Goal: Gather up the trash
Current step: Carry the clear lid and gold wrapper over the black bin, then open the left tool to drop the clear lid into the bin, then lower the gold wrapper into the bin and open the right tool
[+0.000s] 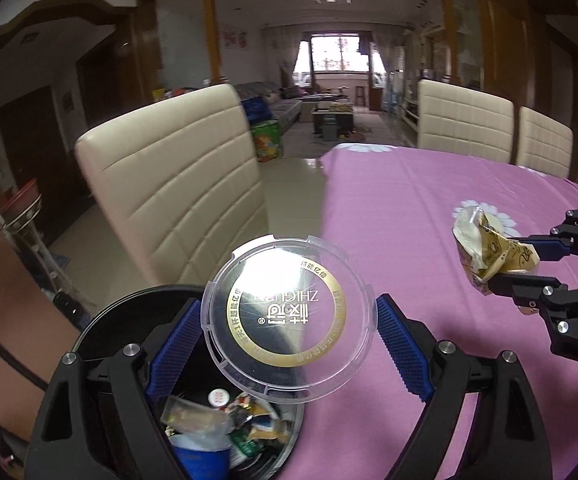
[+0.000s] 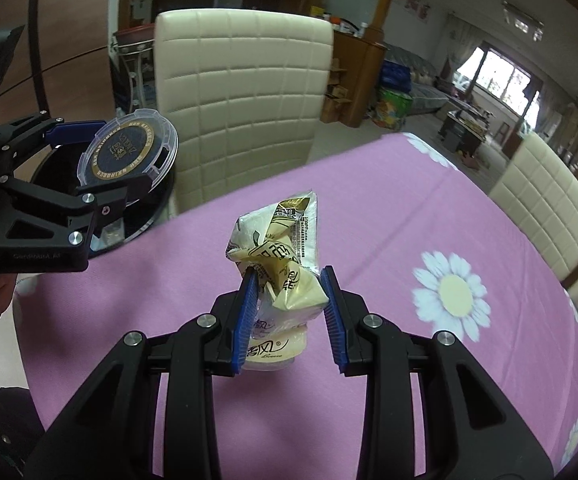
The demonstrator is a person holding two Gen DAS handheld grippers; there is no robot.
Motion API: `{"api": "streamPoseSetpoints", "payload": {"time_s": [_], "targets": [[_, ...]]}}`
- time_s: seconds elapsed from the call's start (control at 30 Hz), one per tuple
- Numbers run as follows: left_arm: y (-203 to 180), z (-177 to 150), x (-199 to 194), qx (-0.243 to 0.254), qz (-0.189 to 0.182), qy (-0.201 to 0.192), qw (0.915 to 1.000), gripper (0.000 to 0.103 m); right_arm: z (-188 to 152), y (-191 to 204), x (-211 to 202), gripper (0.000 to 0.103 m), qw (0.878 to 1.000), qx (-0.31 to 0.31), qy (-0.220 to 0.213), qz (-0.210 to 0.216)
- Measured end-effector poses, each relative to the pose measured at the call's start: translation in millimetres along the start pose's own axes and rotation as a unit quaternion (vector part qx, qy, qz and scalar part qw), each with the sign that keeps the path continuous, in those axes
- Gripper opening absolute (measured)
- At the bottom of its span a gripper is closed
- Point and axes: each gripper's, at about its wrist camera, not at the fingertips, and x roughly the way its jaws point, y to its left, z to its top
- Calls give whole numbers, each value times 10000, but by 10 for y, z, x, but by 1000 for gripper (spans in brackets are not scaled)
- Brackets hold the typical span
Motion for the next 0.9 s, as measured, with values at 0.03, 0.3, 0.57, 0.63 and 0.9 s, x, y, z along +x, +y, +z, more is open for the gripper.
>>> {"api": "streamPoseSetpoints", "payload": {"time_s": [0.03, 0.3, 0.57, 0.63, 0.9], "targets": [[104, -28, 5, -112, 62, 32, 9999, 85, 25, 31, 26, 35, 10000, -29, 4, 39], [598, -232, 91, -566, 403, 297, 9971, 85, 239, 366, 214, 35, 9991, -223, 75, 348], [890, -346, 132, -1021, 355, 539, 9927, 85, 384, 601, 337, 35, 9979, -292, 185, 540], [954, -393, 124, -1162, 328, 567, 9911, 85, 408, 654, 357, 35, 9975, -335, 193, 584], [1142, -512, 55, -1439, 197, 441, 9884, 94, 501, 886, 441, 35, 9958, -487, 204, 751]]}}
